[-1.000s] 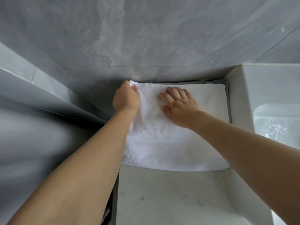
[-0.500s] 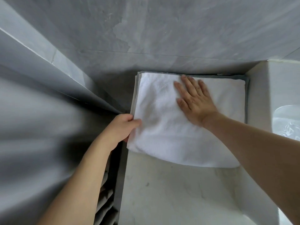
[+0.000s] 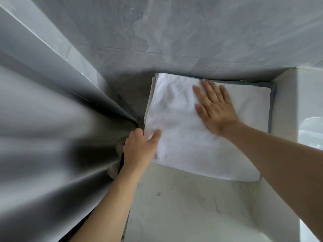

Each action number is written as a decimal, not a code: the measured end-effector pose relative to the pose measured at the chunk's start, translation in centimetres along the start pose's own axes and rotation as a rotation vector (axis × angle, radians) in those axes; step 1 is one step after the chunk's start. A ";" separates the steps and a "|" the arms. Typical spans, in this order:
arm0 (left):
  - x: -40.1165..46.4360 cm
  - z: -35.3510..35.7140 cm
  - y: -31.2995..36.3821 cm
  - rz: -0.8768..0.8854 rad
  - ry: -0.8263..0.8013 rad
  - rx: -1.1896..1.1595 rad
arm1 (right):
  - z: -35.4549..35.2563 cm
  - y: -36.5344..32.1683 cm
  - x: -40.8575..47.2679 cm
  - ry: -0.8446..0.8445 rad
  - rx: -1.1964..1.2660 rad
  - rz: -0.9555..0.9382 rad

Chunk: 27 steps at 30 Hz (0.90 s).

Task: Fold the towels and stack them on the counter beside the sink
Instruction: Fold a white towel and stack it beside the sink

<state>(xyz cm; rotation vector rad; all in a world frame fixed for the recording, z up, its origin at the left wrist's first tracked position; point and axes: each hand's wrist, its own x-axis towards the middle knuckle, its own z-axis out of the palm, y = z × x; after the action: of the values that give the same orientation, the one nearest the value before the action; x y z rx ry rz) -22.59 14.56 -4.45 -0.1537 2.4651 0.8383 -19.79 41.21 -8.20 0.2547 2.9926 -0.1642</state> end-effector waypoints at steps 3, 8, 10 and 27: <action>0.2 0.0 0.9 -0.093 -0.033 -0.122 | 0.2 0.1 -0.1 -0.003 0.007 0.002; 0.9 -0.3 0.9 -0.080 -0.074 -0.245 | -0.2 0.0 0.1 -0.061 0.008 0.018; 0.8 -0.1 0.9 -0.079 -0.092 -0.281 | -0.9 -0.7 -0.8 -0.065 0.041 0.055; -0.5 -0.2 -0.4 -0.148 -0.206 -0.398 | -0.9 -7.8 -16.2 0.417 1.768 1.709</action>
<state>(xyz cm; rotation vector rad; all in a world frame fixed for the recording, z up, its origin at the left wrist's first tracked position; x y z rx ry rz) -22.13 14.09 -4.22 -0.3673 2.0464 1.2056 -5.47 31.12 -4.29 2.5394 0.8230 -2.1976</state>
